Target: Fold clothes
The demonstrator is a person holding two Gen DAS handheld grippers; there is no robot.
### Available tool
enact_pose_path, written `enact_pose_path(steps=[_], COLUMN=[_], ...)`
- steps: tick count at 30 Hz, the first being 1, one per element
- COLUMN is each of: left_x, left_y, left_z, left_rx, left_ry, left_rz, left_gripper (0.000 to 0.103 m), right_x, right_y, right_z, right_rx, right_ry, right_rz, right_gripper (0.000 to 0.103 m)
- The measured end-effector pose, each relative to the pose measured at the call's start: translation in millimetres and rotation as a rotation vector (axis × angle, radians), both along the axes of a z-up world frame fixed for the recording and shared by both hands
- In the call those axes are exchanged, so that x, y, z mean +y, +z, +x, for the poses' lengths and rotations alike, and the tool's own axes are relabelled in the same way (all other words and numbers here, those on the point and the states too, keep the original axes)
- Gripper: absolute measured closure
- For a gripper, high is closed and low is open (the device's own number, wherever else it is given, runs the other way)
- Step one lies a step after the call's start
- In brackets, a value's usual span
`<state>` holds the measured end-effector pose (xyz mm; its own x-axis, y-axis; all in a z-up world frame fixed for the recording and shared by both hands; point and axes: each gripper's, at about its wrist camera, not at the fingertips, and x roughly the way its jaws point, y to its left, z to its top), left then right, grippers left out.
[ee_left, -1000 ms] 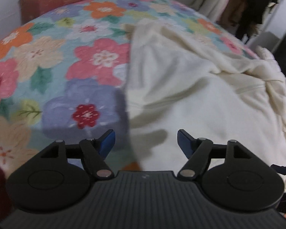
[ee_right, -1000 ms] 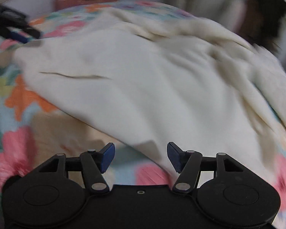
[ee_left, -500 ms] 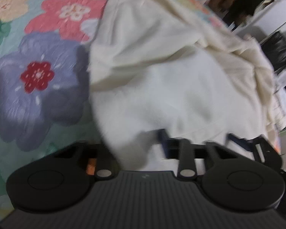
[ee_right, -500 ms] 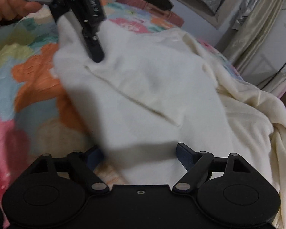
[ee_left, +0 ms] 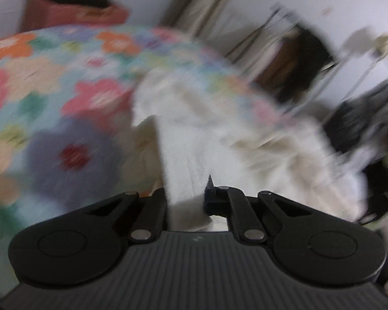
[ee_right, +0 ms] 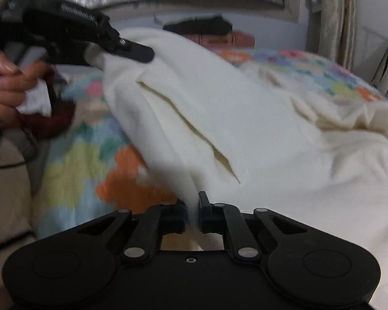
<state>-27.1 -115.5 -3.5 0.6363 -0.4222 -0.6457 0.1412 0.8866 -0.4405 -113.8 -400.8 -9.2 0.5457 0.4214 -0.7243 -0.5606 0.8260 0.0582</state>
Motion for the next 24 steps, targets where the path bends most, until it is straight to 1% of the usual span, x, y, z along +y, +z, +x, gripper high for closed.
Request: enact_pose_path(steps=[1, 2, 3, 4, 5, 7, 9, 12, 14, 15, 16, 18, 19, 20, 21, 22, 24], left_x=[-2.4, -2.1, 3.1, 8.0, 12.3, 19.3, 18.0, 10.0, 2.6, -2.1, -5.5, -7.0, -5.6, -4.0, -3.8, -4.5, -8.4], left_y=[-14.5, -29.2, -44.2, -55.0, -58.1, -62.4, -58.7, -54.6, -44.7, -35.0, -25.2, -7.6, -1.0, 3.5, 7.7, 12.8, 26.3], left_z=[2.9, 7.3, 14.5, 20.8, 25.5, 34.1, 37.5, 38.0, 31.2, 22.0, 12.9, -0.2, -3.5, -3.4, -0.3, 4.6, 13.6], left_rx=[0.056, 0.119, 0.194, 0.25, 0.27, 0.303, 0.292, 0.271, 0.237, 0.199, 0.153, 0.069, 0.046, 0.038, 0.039, 0.04, 0.023], left_ry=[0.001, 0.003, 0.003, 0.006, 0.014, 0.026, 0.023, -0.01, -0.079, -0.117, -0.15, -0.197, -0.21, -0.215, -0.224, -0.232, -0.236], left_rz=[0.066, 0.099, 0.072, 0.046, 0.022, -0.016, -0.009, 0.04, 0.107, 0.144, 0.178, 0.222, 0.223, 0.217, 0.22, 0.239, 0.32], left_gripper=[0.097, 0.096, 0.096, 0.096, 0.095, 0.094, 0.094, 0.094, 0.079, 0.066, 0.063, 0.062, 0.062, 0.059, 0.057, 0.056, 0.056], right_x=[0.7, -0.1, 0.3, -0.5, -1.5, -4.8, -8.5, -12.7, -19.9, -25.4, -31.0, -46.4, -54.2, -64.0, -75.0, -86.1, -106.1], right_y=[-7.3, -12.7, -20.8, -28.6, -36.3, -43.4, -45.7, -37.1, -24.1, -15.8, -7.4, 12.7, 22.8, 35.8, 49.3, 62.9, 87.6], right_z=[-1.4, -2.0, -2.4, -1.4, -0.1, 0.5, 3.4, 2.6, -2.4, -4.3, -2.8, -4.9, -6.1, -6.6, -5.9, -5.1, 5.4], right_rx=[0.024, 0.048, 0.072, 0.086, 0.1, 0.124, 0.139, 0.131, 0.108, 0.093, 0.079, 0.045, 0.028, 0.01, -0.006, -0.021, -0.026], right_ry=[0.001, -0.002, -0.003, -0.013, -0.023, -0.068, -0.097, -0.119, -0.132, -0.145, -0.16, -0.184, -0.195, -0.204, -0.218, -0.233, -0.246], right_rz=[0.006, 0.021, 0.029, 0.026, 0.022, 0.06, 0.096, 0.123, 0.147, 0.149, 0.138, 0.084, 0.055, 0.013, -0.03, -0.072, -0.152], right_gripper=[0.091, 0.091, 0.091, 0.091, 0.091, 0.09, 0.088, 0.085, 0.079, 0.072, 0.065, 0.062, 0.061, 0.059, 0.055, 0.048, 0.043])
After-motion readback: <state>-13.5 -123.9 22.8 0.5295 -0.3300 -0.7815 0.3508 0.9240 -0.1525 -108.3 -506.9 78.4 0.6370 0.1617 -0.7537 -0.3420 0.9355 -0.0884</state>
